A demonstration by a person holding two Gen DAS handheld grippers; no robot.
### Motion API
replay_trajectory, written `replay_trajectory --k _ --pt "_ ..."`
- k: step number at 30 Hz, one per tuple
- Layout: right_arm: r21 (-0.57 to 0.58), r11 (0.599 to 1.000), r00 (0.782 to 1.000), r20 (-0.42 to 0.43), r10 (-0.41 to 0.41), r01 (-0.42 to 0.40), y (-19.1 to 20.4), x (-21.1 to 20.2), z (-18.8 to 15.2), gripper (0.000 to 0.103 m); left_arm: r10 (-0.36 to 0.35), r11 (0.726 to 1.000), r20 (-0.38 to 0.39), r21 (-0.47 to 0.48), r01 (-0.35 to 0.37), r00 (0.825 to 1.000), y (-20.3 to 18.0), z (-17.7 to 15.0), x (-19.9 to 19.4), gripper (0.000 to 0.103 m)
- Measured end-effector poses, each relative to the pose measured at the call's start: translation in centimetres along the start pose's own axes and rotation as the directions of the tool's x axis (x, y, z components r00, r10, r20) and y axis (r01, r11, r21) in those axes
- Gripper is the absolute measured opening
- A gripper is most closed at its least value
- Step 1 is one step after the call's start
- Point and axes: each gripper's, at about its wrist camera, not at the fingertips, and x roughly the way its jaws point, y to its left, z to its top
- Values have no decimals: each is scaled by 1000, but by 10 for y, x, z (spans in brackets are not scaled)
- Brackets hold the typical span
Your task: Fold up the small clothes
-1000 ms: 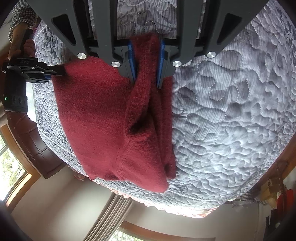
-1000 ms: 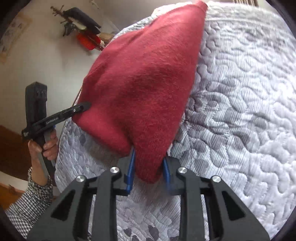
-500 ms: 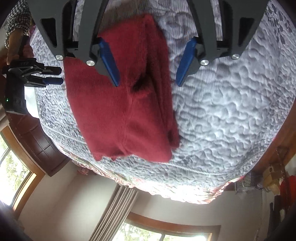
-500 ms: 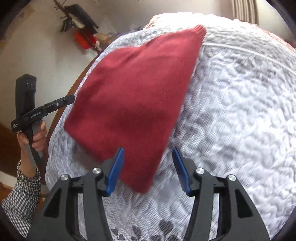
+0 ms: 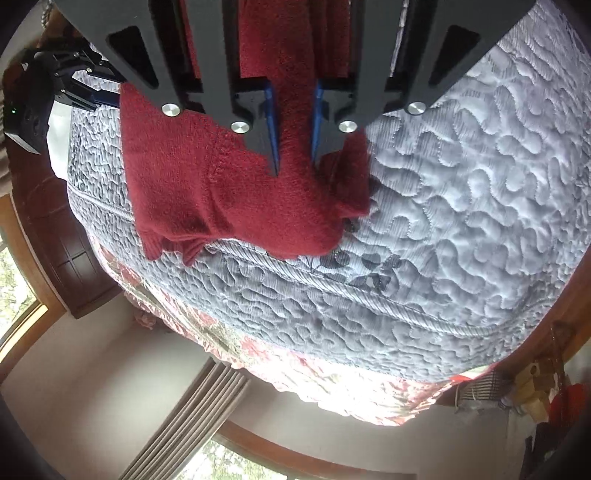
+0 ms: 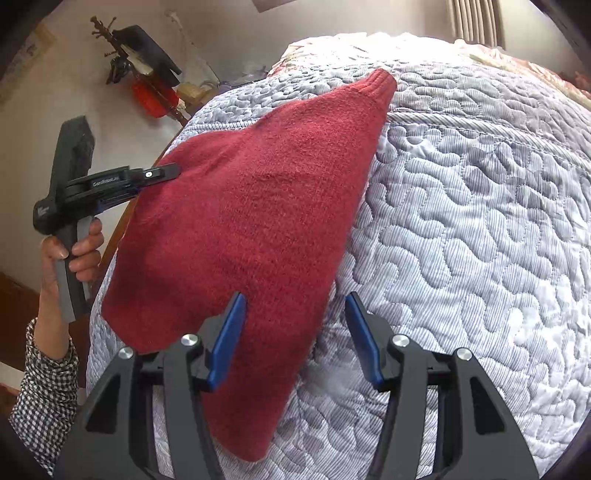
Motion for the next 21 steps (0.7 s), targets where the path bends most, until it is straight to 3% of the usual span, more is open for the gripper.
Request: replay_trajectory --k 4,8,9,10,11,12,17,21 --pt "-16 1000 1000 4 4 -4 7 5 0 55 45 999 -1 -18 -45 999 19 -14 2 12" --pt "-26 999 1000 2 -19 19 13 4 4 57 -4 1000 4 -12 4 1000 18 -18 -4 18" --pt "-27 999 1000 2 -19 20 13 2 5 58 -29 999 -2 -17 29 1000 17 -18 -9 24" --pt "-28 999 1000 1 -19 19 13 0 5 58 -47 999 -11 -17 47 999 15 -18 -14 43" --pt "-27 999 1000 2 -22 22 12 -1 6 59 -67 998 -27 -11 67 997 14 -19 -19 73" --pt "-26 999 1000 4 -26 26 12 -3 6 60 -90 996 -34 -6 90 995 13 -22 -23 83" --pt "-1 1000 1000 -3 -18 18 5 -3 7 62 -137 990 -117 21 140 984 10 -38 -25 86" --pt "44 998 999 -14 40 -39 -1 4 10 62 -157 987 -180 8 161 971 12 -47 -6 86"
